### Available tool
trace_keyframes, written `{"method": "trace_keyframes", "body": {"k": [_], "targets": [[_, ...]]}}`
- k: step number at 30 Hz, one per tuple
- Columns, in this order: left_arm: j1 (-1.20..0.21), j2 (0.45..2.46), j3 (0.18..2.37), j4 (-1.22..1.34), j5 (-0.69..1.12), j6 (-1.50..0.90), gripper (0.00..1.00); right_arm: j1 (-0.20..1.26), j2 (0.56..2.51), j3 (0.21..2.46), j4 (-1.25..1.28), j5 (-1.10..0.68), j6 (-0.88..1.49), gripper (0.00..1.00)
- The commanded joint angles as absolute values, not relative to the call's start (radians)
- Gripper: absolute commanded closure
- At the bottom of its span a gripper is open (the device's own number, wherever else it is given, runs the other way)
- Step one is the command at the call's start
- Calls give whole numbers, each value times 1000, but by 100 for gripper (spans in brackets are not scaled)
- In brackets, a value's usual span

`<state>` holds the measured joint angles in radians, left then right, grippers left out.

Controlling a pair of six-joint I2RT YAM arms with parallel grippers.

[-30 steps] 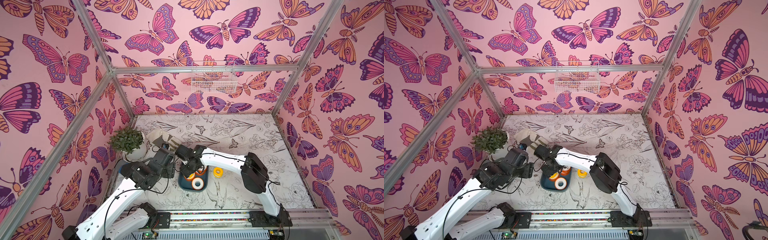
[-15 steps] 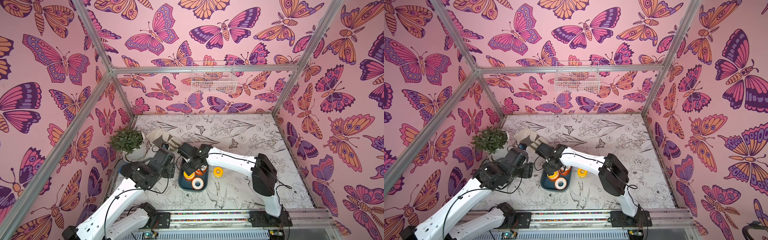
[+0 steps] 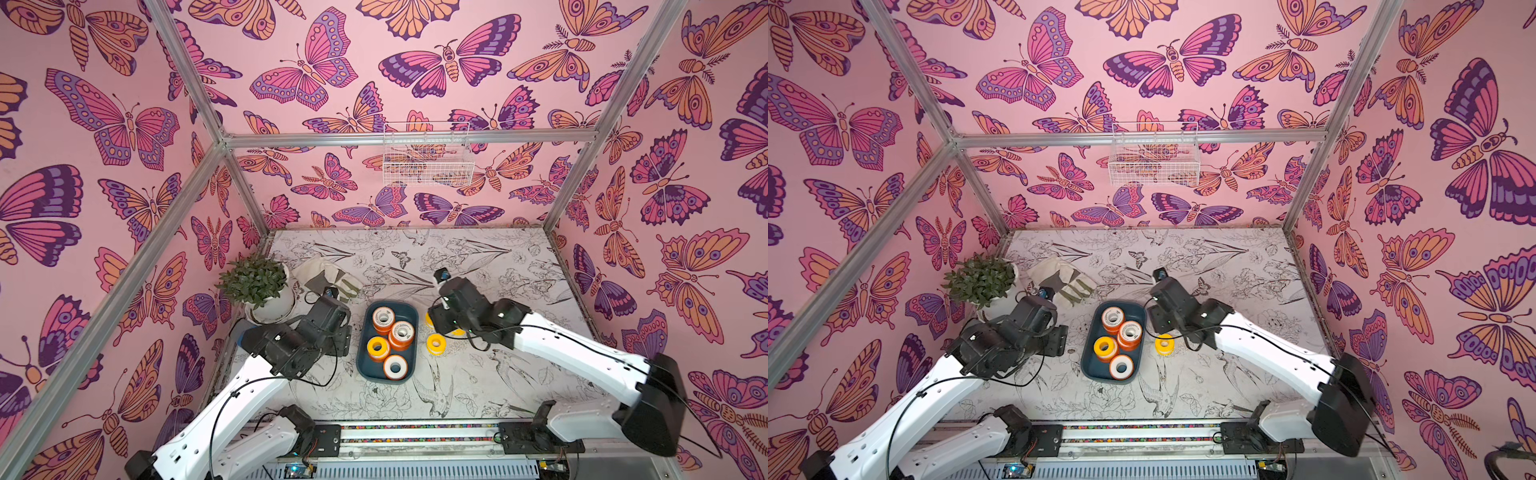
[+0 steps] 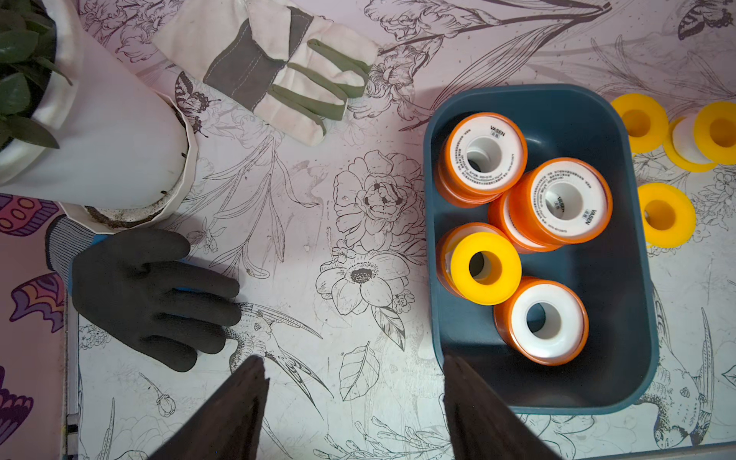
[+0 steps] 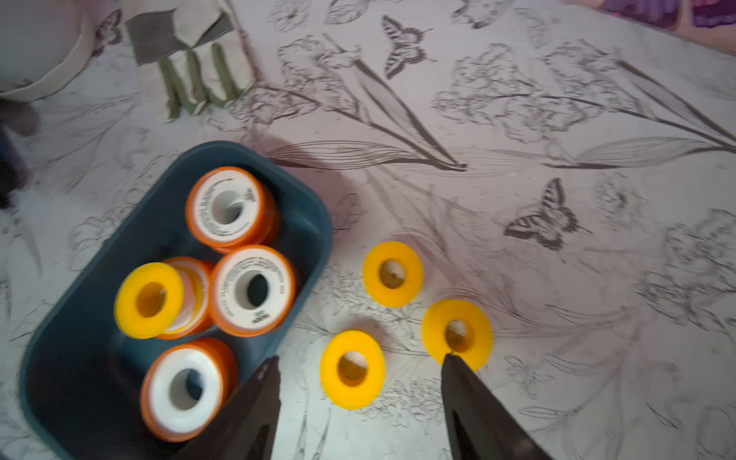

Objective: Put the sealing tape into the storage box
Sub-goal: Place the sealing tape in the storage box, then pick up the sealing tape at the center of the board.

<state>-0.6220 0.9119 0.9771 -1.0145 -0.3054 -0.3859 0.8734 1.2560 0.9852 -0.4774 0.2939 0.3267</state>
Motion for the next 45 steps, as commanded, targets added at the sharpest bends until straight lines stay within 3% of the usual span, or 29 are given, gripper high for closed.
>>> {"method": "trace_keyframes", "body": {"k": [1, 7, 23, 37, 45], "targets": [[-618, 918, 963, -1005, -292, -380, 26, 793, 1139, 832, -355, 416, 357, 28], [-618, 938, 965, -1002, -272, -374, 26, 652, 946, 637, -291, 423, 357, 25], [-616, 958, 967, -994, -223, -356, 25, 632, 741, 323, -42, 633, 385, 21], [-625, 1038, 1045, -918, 14, -360, 27, 627, 821, 296, 27, 697, 409, 19], [-780, 1346, 1240, -838, -1, -372, 27, 627, 834, 301, 21, 696, 410, 19]]}}
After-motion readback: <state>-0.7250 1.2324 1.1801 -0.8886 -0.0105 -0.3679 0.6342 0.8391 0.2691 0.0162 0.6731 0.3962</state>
